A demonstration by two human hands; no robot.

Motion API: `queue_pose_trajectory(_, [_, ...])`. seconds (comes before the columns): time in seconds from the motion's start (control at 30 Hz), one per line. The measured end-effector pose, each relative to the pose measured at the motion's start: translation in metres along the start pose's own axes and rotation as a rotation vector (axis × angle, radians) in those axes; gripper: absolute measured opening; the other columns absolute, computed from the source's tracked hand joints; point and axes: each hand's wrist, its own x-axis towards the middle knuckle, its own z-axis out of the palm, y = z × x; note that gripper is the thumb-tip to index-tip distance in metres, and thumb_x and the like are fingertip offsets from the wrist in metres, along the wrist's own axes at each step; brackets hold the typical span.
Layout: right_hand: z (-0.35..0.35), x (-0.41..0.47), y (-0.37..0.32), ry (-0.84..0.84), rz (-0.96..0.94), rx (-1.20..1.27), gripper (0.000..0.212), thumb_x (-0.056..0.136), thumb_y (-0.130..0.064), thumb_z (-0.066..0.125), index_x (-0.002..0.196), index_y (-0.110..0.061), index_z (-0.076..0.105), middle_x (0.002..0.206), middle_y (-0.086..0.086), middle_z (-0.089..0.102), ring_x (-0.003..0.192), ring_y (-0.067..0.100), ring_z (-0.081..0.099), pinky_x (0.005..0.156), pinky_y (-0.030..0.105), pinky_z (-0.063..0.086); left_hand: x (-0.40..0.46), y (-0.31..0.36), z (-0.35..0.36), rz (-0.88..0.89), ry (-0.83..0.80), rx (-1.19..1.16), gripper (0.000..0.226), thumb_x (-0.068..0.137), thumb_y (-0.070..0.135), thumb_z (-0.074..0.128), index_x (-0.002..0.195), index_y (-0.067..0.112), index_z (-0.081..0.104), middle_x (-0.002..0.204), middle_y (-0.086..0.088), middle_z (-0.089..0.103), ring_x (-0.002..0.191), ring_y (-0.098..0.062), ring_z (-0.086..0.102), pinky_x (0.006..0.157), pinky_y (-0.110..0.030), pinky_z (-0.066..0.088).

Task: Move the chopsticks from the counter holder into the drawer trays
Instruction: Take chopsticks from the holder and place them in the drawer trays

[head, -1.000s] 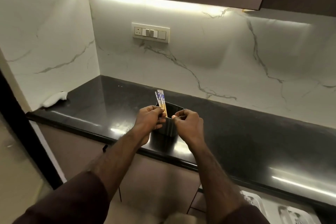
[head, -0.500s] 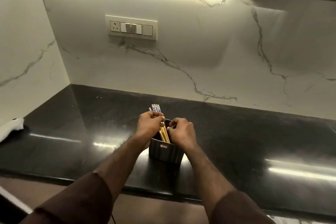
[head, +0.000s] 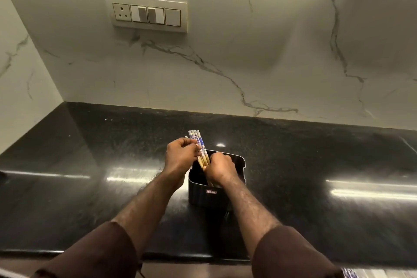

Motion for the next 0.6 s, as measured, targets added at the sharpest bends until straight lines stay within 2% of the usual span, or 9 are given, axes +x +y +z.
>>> queue_pose_trajectory(0.1, [0.001, 0.003, -0.003, -0.011, 0.008, 0.060, 0.019, 0.086, -0.021, 0.066, 0.104, -0.017, 0.072, 0.107, 0.008, 0.070, 0.099, 0.026, 0.066, 0.076, 0.036, 0.054, 0.006, -0.001, -0.001, 0.003, -0.013, -0.021, 0.013, 0.088, -0.003, 0.059, 0.089, 0.005, 0.069, 0.093, -0.021, 0.073, 0.083, -0.027, 0.070, 0.082, -0.041, 0.060])
queue_pose_trajectory(0.17, [0.000, 0.007, -0.003, -0.013, 0.010, 0.090, 0.014, 0.085, -0.017, 0.065, 0.096, -0.018, 0.074, 0.102, 0.007, 0.072, 0.095, 0.025, 0.067, 0.082, 0.040, 0.057, 0.008, -0.001, -0.001, 0.001, -0.017, -0.034, 0.014, 0.088, -0.003, 0.058, 0.086, 0.006, 0.068, 0.093, -0.022, 0.073, 0.084, -0.028, 0.069, 0.083, -0.042, 0.059])
queue_pose_trajectory(0.23, [-0.001, 0.009, -0.002, 0.003, 0.012, 0.097, 0.011, 0.085, -0.017, 0.067, 0.092, -0.020, 0.075, 0.101, 0.006, 0.073, 0.095, 0.024, 0.068, 0.082, 0.038, 0.057, 0.009, -0.001, -0.001, -0.005, -0.021, -0.049, 0.015, 0.089, -0.004, 0.057, 0.086, 0.005, 0.068, 0.092, -0.023, 0.072, 0.083, -0.028, 0.069, 0.084, -0.042, 0.058])
queue_pose_trajectory(0.33, [-0.001, 0.011, 0.001, 0.022, 0.019, 0.103, 0.008, 0.084, -0.021, 0.071, 0.090, -0.020, 0.076, 0.100, 0.007, 0.074, 0.095, 0.024, 0.068, 0.083, 0.037, 0.057, 0.011, -0.003, 0.001, -0.009, -0.024, -0.068, 0.015, 0.090, -0.003, 0.055, 0.086, 0.004, 0.069, 0.093, -0.025, 0.072, 0.081, -0.027, 0.068, 0.081, -0.039, 0.058])
queue_pose_trajectory(0.47, [-0.002, 0.010, 0.004, 0.028, 0.026, 0.112, 0.009, 0.081, -0.023, 0.073, 0.089, -0.021, 0.076, 0.097, 0.007, 0.075, 0.093, 0.024, 0.070, 0.082, 0.037, 0.058, 0.012, -0.003, 0.002, 0.005, -0.027, -0.067, 0.015, 0.090, -0.003, 0.056, 0.086, 0.005, 0.068, 0.088, -0.020, 0.072, 0.077, -0.024, 0.070, 0.069, -0.029, 0.058])
queue_pose_trajectory(0.6, [-0.007, 0.010, 0.009, 0.055, 0.024, 0.125, 0.006, 0.084, -0.021, 0.072, 0.088, -0.021, 0.076, 0.094, 0.005, 0.075, 0.092, 0.021, 0.069, 0.078, 0.032, 0.056, 0.015, -0.003, 0.005, 0.039, 0.034, -0.062, 0.010, 0.087, -0.002, 0.062, 0.091, 0.004, 0.068, 0.087, -0.018, 0.073, 0.077, -0.024, 0.071, 0.072, -0.032, 0.059])
